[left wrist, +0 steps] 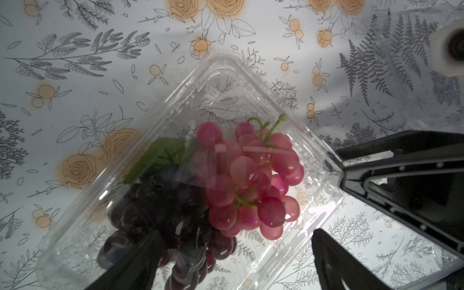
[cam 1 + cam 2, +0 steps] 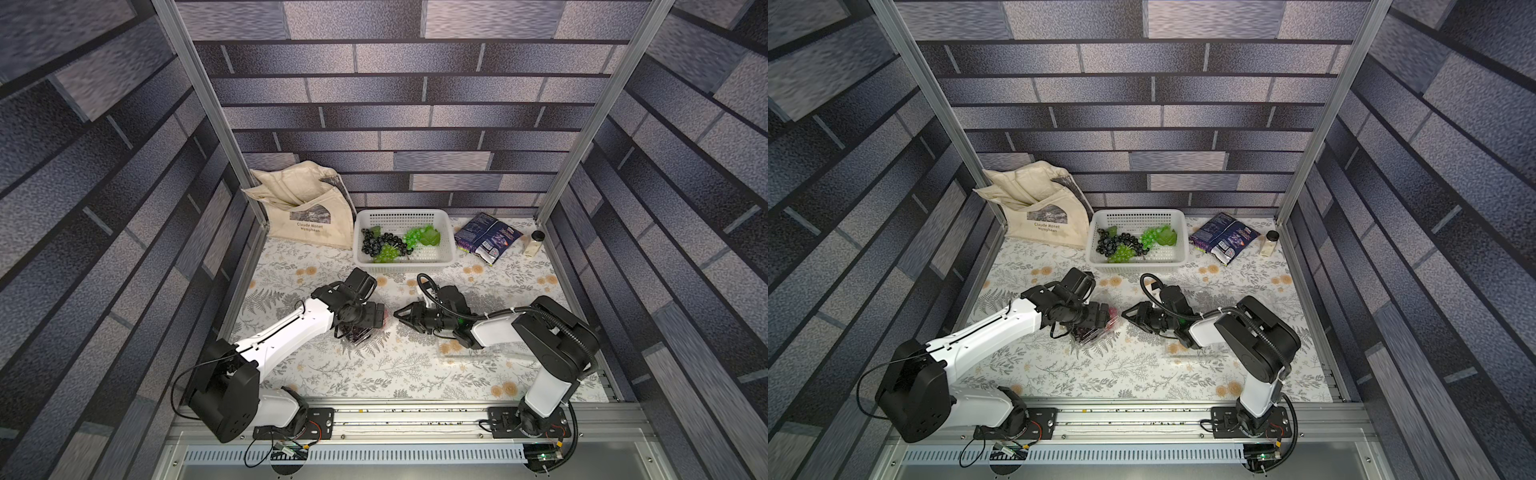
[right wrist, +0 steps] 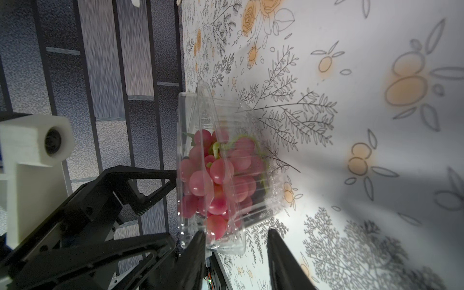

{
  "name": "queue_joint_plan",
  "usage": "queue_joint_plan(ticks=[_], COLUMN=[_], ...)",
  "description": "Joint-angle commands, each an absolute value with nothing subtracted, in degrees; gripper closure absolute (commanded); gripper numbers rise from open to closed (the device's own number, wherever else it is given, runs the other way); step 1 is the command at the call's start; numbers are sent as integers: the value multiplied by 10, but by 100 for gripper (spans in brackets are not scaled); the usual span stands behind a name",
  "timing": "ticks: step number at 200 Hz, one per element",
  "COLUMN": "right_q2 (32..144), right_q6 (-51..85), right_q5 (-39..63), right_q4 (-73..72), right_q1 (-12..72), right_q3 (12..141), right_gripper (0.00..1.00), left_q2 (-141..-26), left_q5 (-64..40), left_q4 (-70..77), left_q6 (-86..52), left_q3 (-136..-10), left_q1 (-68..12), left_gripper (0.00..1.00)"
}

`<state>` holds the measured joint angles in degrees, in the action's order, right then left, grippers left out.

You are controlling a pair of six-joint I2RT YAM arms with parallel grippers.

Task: Pack grapes into containers
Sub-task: Close the packing box at the center of the board.

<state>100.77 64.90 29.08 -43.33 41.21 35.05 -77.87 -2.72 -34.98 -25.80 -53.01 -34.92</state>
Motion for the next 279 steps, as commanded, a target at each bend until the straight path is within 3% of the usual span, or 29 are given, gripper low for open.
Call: queue_joint_plan(ticks=[1, 65, 239, 248, 279], right_q2=[1019, 1027, 1038, 1036, 1014], right_q6=[650, 653, 662, 661, 637], right_q5=[300, 299, 300, 301, 293], right_q4=[-446, -444, -461, -462, -422], right_q1=[418, 419, 422, 422, 421], right_q3=[368, 369, 362, 363, 376], right_gripper=[61, 78, 95, 91, 58], left_q2=[-795, -797, -795, -787, -732], left_q5=[-44, -45, -46, -43, -44], left_q4=[-375, -372, -360, -359, -359], left_q6=[-248, -249, -258, -261, -280], left_q3=[-526, -526, -529, -529, -534], left_q1=[-355, -356, -355, -353, -332], left_gripper=[5, 5, 5, 5, 5])
